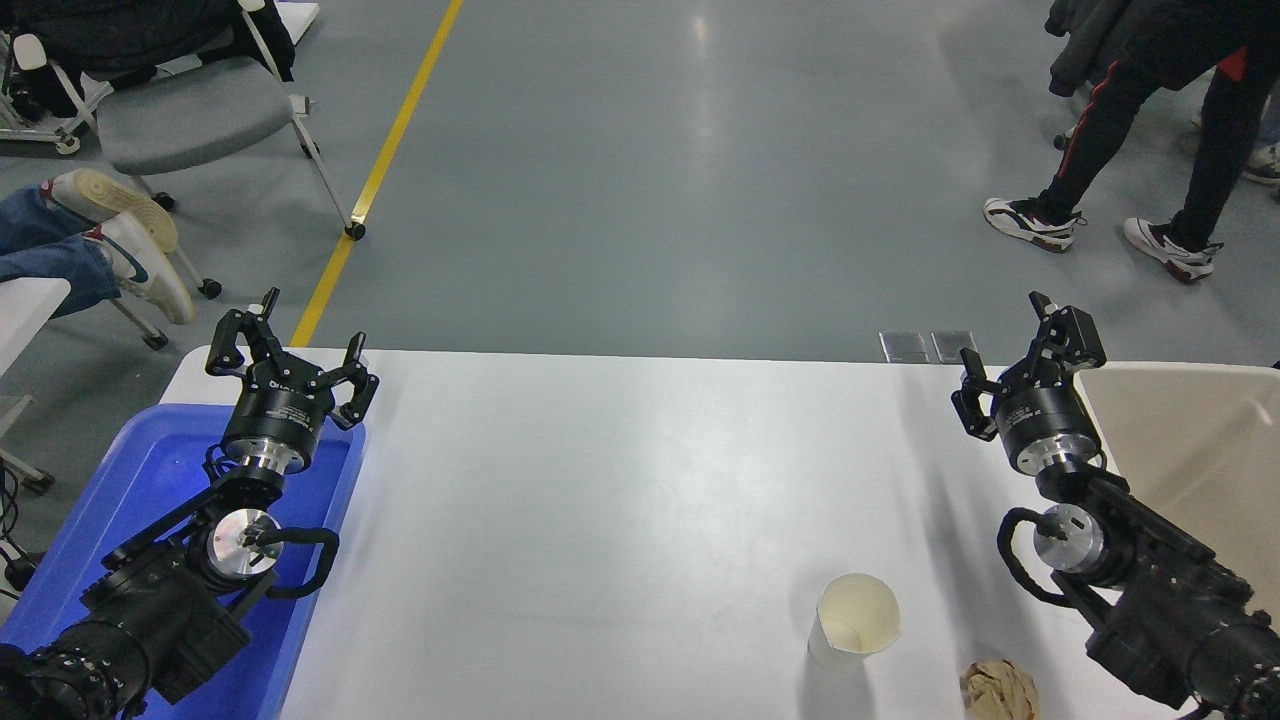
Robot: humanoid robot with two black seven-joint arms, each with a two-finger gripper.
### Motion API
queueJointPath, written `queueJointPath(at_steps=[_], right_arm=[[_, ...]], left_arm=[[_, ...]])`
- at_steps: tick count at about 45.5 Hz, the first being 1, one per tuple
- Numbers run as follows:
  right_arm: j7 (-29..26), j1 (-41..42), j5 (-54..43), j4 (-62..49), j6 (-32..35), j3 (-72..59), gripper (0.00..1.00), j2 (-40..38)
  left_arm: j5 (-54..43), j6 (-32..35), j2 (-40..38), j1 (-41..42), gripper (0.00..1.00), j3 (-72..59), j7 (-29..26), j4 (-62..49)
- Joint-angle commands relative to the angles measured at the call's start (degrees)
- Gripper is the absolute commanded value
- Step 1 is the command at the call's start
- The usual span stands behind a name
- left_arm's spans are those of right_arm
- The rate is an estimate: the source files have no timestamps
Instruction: Dispose of the paper cup in the dustbin
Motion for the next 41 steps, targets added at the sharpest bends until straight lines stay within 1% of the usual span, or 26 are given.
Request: queueJointPath(at_steps=[1,41], right_arm=[[-0.32,-0.08,-0.33,0.68,-0.25,-0.06,1.00,-0.27],[-0.15,0.18,-0.60,0.33,0.27,0.03,1.00,-0.27]], left_arm=[[0.09,0.01,0.00,0.01,1.00,0.09,-0.03,0.00],[0.00,0.01,0.00,-0.08,1.00,0.09,0.06,0.00]])
